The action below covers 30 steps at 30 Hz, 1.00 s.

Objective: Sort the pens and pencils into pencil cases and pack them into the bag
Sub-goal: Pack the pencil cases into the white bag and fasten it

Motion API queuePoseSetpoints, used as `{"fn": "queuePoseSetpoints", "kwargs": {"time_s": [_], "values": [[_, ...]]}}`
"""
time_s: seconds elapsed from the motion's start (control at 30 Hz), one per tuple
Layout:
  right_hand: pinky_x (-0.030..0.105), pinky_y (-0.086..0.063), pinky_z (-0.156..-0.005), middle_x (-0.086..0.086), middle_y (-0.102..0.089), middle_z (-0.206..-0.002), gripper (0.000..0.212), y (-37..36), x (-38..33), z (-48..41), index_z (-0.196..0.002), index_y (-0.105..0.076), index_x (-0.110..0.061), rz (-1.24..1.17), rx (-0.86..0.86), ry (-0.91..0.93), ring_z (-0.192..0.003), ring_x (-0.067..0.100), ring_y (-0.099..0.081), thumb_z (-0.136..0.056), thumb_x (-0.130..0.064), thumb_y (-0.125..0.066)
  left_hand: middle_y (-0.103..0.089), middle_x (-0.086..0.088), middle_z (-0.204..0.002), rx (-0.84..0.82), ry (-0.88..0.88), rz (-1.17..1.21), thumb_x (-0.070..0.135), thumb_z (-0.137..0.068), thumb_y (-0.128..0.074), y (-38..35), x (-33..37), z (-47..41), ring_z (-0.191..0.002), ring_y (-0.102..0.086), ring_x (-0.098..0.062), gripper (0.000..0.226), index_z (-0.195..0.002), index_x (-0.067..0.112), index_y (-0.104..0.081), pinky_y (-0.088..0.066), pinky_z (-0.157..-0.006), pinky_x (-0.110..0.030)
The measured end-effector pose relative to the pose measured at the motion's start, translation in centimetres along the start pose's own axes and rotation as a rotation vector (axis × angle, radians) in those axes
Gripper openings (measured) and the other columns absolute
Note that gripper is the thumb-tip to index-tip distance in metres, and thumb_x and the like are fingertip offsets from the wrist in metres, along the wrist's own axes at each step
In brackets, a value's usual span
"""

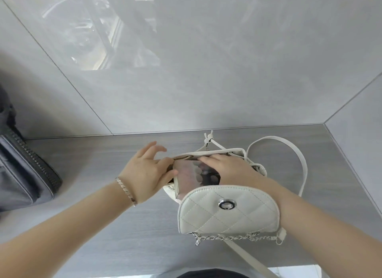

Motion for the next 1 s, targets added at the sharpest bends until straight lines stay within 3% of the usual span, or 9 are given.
{"fn": "queuePoseSetpoints", "kwargs": {"time_s": [0.1,0.17,0.27,0.33,0.47,0.57,0.67,0.8,1.0], "values": [[0.032,-0.039,-0.09,-0.003,-0.049,-0.131,0.064,-0.3,0.0,0.3,-0.139,-0.034,-0.027,-0.045,0.059,0.009,-0.122,0.019,-0.045,-0.08,-0.043,-0.05,-0.065,0.01,-0.06,0.035,0.052,0.021,0.041,-0.098,-0.019,0.3,0.5,1.1,-0.102,-0.046,-0.02,0.061,-0.072,0.014,-0.067,-0.03,-0.103,-0.039],[0.031,-0.038,-0.089,-0.003,-0.049,-0.13,0.067,-0.5,0.1,0.4,-0.139,-0.033,-0.027,-0.06,0.078,-0.002,-0.121,0.018,-0.045,-0.079,-0.041,-0.059,-0.062,0.012,-0.062,-0.007,0.074,0.04,0.042,-0.098,-0.016,0.2,1.1,1.8,-0.101,-0.045,-0.021,0.063,-0.063,0.02,-0.064,-0.03,-0.102,-0.041],[0.027,-0.035,-0.085,-0.005,-0.05,-0.126,0.077,-0.5,-0.1,0.4,-0.138,-0.034,-0.028,-0.07,0.11,-0.002,-0.118,0.017,-0.045,-0.069,-0.051,-0.06,-0.06,0.015,-0.07,-0.097,0.103,0.124,0.054,-0.095,-0.016,0.1,1.6,2.3,-0.1,-0.041,-0.018,0.066,-0.065,0.029,-0.069,-0.033,-0.101,-0.038],[0.026,-0.034,-0.088,-0.008,-0.051,-0.124,0.083,-0.5,-0.3,0.6,-0.136,-0.037,-0.029,-0.068,0.15,-0.001,-0.116,0.014,-0.046,-0.064,-0.059,-0.067,-0.059,0.017,-0.077,-0.184,0.126,0.206,0.066,-0.089,-0.016,-0.2,2.0,2.4,-0.1,-0.038,-0.015,0.07,-0.066,0.031,-0.072,-0.033,-0.094,-0.036],[0.026,-0.037,-0.094,-0.016,-0.052,-0.12,0.096,-0.6,-0.6,0.9,-0.132,-0.038,-0.035,-0.105,0.192,-0.001,-0.114,0.009,-0.046,-0.046,-0.078,-0.05,-0.048,0.032,-0.092,-0.462,0.388,0.532,0.091,-0.061,-0.008,-1.9,1.6,3.2,-0.113,-0.023,-0.005,0.091,-0.083,0.031,-0.073,-0.018,-0.099,-0.028],[0.025,-0.037,-0.09,-0.017,-0.052,-0.117,0.095,-0.7,-0.5,0.7,-0.13,-0.038,-0.037,-0.109,0.187,0.0,-0.112,0.009,-0.046,-0.045,-0.077,-0.052,-0.041,0.04,-0.106,-0.405,0.437,0.685,0.091,-0.059,-0.022,-2.5,1.4,3.6,-0.114,-0.026,-0.004,0.072,-0.092,0.041,-0.062,-0.027,-0.103,-0.037],[0.019,-0.026,-0.083,-0.015,-0.05,-0.118,0.098,-0.8,-0.7,0.9,-0.131,-0.038,-0.032,-0.053,0.185,0.025,-0.111,0.01,-0.046,-0.045,-0.074,-0.059,-0.044,0.034,-0.094,-0.317,0.449,0.696,0.083,-0.062,-0.04,-2.4,1.9,4.0,-0.108,-0.031,-0.001,0.061,-0.078,0.031,-0.068,-0.032,-0.094,-0.036],[0.022,-0.028,-0.092,-0.01,-0.048,-0.122,0.094,-1.3,-1.2,1.4,-0.132,-0.038,-0.025,0.046,0.195,0.053,-0.115,0.014,-0.046,-0.053,-0.059,-0.075,-0.04,0.016,-0.082,-0.13,0.299,0.453,0.056,-0.068,-0.055,-1.8,3.0,4.0,-0.087,-0.036,-0.011,0.041,-0.048,0.022,-0.065,-0.038,-0.078,-0.034],[0.032,-0.034,-0.096,0.0,-0.05,-0.119,0.092,-2.2,-1.6,0.7,-0.127,-0.043,-0.018,0.158,0.155,0.015,-0.112,0.021,-0.048,-0.051,-0.059,-0.074,-0.054,0.015,-0.065,-0.093,0.183,0.192,0.052,-0.067,-0.052,-0.7,3.1,2.6,-0.092,-0.042,-0.015,0.043,-0.039,0.021,-0.061,-0.04,-0.084,-0.036]]}}
Point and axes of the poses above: each hand's wrist, its own z-axis away from the middle knuckle, its own y-axis out of the back of the hand, x = y × z, the point moved 5 cm from there along -z, towards the middle knuckle
